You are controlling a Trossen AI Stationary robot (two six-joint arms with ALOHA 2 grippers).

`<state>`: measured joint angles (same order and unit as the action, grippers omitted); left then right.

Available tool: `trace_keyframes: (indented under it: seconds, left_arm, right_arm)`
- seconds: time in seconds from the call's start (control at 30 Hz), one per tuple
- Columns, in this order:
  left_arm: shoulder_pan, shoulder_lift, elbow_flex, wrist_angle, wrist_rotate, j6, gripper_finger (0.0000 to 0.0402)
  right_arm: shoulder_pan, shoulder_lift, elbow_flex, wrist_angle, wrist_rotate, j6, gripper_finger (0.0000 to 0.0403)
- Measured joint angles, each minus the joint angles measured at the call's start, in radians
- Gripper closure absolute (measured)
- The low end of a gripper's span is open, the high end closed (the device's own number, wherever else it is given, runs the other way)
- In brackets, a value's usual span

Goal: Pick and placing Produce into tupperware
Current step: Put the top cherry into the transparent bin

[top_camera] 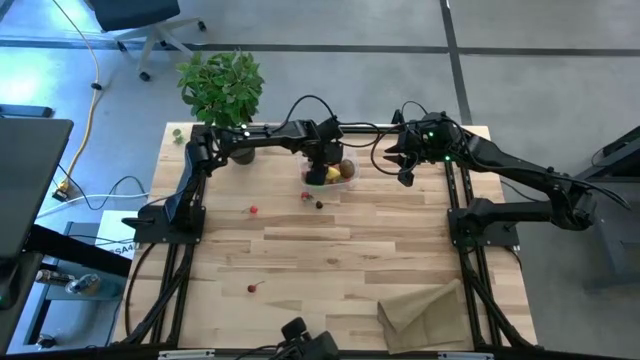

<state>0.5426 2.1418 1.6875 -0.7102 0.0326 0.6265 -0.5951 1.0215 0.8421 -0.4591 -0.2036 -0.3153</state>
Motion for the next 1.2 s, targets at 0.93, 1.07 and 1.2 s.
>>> trace_keyframes:
  seconds: [0.93, 1.07, 1.2]
  left_arm:
    - [-0.181, -0.033, 0.573, -0.789, 0.108, -0.011, 0.0193]
    - [-0.259, -0.047, 0.561, -0.862, 0.092, -0.05, 0.0193]
    - [-0.319, -0.082, 0.506, -0.86, 0.06, -0.082, 0.0193]
  right_arm:
    - [0.0, 0.0, 0.0, 0.0, -0.002, 0.0, 0.0327]
    - [0.0, 0.0, 0.0, 0.0, -0.002, 0.0, 0.0327]
    - [0.0, 0.0, 0.0, 0.0, -0.001, 0.0, 0.0327]
